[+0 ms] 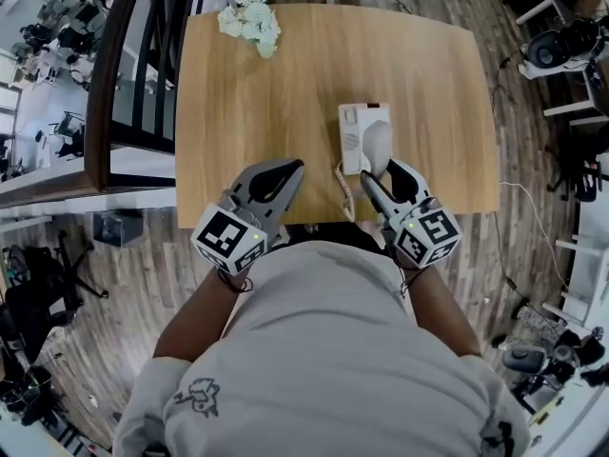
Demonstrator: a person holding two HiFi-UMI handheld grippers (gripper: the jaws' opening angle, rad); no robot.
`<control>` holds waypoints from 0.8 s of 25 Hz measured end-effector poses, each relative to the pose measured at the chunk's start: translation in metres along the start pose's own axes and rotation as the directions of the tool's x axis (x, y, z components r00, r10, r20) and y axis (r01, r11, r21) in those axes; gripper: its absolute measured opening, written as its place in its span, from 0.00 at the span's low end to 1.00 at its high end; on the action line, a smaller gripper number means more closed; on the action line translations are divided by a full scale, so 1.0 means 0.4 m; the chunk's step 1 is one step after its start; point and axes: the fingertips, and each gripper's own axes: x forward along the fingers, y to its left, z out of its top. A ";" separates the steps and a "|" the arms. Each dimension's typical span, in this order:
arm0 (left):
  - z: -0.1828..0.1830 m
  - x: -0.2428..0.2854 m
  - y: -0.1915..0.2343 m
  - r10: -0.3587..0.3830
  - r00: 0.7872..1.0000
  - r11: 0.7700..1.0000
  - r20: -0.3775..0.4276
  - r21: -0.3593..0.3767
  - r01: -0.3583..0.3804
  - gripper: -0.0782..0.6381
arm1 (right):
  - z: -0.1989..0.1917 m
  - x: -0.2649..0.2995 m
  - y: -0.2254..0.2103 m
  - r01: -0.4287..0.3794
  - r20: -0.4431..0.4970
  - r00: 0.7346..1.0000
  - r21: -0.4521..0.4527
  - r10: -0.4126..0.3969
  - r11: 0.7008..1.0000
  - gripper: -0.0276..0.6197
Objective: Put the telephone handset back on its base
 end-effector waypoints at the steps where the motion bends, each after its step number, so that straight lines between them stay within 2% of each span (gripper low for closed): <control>1: -0.005 0.007 0.005 -0.001 1.000 1.000 -0.007 -0.002 0.001 0.12 | -0.007 0.009 -0.012 0.004 -0.009 1.000 0.005 -0.004 1.000 0.38; 11: -0.067 0.076 0.072 0.021 0.998 0.999 -0.066 -0.033 -0.024 0.12 | -0.075 0.107 -0.113 0.024 -0.102 0.995 0.052 -0.019 0.998 0.38; 20: -0.142 0.146 0.114 0.022 0.991 0.997 -0.133 -0.068 -0.031 0.12 | -0.188 0.185 -0.216 0.073 -0.215 0.975 0.097 -0.051 0.993 0.38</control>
